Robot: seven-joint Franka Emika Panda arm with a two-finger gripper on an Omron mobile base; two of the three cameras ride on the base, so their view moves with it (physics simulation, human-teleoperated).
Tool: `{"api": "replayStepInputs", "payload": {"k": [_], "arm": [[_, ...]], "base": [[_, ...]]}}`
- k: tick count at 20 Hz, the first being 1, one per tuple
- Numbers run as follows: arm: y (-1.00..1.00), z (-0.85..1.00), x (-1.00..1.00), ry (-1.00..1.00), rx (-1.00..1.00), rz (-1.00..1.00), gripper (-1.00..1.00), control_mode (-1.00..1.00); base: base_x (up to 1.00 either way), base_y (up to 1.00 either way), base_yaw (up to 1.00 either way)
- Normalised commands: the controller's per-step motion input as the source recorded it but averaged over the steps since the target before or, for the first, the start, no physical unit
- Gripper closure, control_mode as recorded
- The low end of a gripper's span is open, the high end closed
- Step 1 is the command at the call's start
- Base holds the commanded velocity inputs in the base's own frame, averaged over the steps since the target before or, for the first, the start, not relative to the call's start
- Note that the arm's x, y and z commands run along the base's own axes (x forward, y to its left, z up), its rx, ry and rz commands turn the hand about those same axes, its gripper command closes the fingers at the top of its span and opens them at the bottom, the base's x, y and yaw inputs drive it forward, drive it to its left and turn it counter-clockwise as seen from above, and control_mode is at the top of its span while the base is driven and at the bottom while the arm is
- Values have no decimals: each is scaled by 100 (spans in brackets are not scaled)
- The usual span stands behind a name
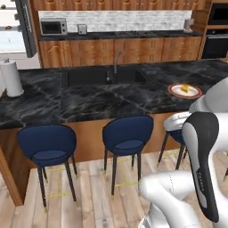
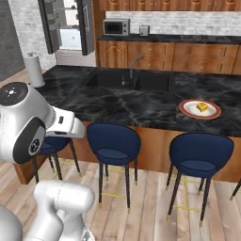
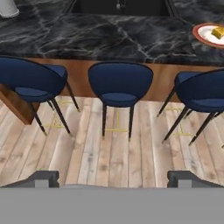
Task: Take the cheese, chicken drumstick, and sweet potato from the fridge and place them on the plate on the dining counter to create an appetizer plate.
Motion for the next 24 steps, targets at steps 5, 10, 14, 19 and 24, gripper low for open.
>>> {"api": "replayStepInputs", "payload": {"k": [5,10,14,19,24], "arm": [[0,0,0,0,0,0,-100,100],[0,0,0,0,0,0,-100,100],[0,0,0,0,0,0,-100,100],[0,0,0,0,0,0,-100,100],[0,0,0,0,0,0,-100,100]], "base": [[-3,100,7],[-2,100,4],[0,100,2],[4,100,2],[2,100,0]]}}
